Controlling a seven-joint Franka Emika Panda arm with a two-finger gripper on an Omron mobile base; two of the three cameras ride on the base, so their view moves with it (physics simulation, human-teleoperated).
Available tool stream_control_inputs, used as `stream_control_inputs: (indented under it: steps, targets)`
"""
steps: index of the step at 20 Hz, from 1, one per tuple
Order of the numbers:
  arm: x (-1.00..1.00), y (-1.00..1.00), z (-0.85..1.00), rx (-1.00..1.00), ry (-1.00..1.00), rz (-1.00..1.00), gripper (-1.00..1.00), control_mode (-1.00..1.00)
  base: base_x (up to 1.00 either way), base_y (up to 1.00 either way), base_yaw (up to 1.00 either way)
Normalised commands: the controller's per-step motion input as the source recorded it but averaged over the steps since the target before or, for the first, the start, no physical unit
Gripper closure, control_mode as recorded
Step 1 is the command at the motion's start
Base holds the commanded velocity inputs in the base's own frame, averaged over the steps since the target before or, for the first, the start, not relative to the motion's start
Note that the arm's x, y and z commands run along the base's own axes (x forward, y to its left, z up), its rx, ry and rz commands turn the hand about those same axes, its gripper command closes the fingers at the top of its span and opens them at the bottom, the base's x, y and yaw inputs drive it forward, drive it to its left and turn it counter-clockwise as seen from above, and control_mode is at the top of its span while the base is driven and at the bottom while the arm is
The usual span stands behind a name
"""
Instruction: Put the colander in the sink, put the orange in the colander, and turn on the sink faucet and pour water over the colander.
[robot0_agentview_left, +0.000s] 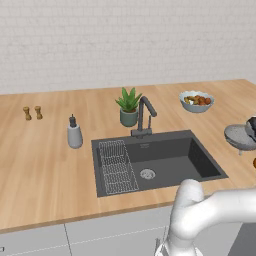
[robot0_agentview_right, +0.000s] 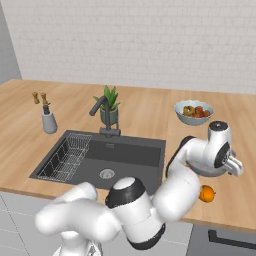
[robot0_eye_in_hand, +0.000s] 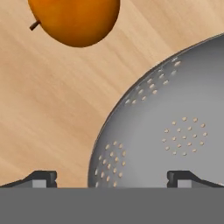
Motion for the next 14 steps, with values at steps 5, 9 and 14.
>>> stream_control_inputs:
  steps: [5,9,14]
  targets:
    - [0.01,-0.25,-0.26,0.12,0.0,0.0,-1.0,-1.0,0.0,0.0,0.0]
    - [0.12,-0.14,-0.25,0.14,0.0,0.0,-1.0,-1.0,0.0,0.0,0.0]
    - [0.08,0.0,-0.25,0.08,0.0,0.0,-1.0,-1.0,0.0,0.0,0.0]
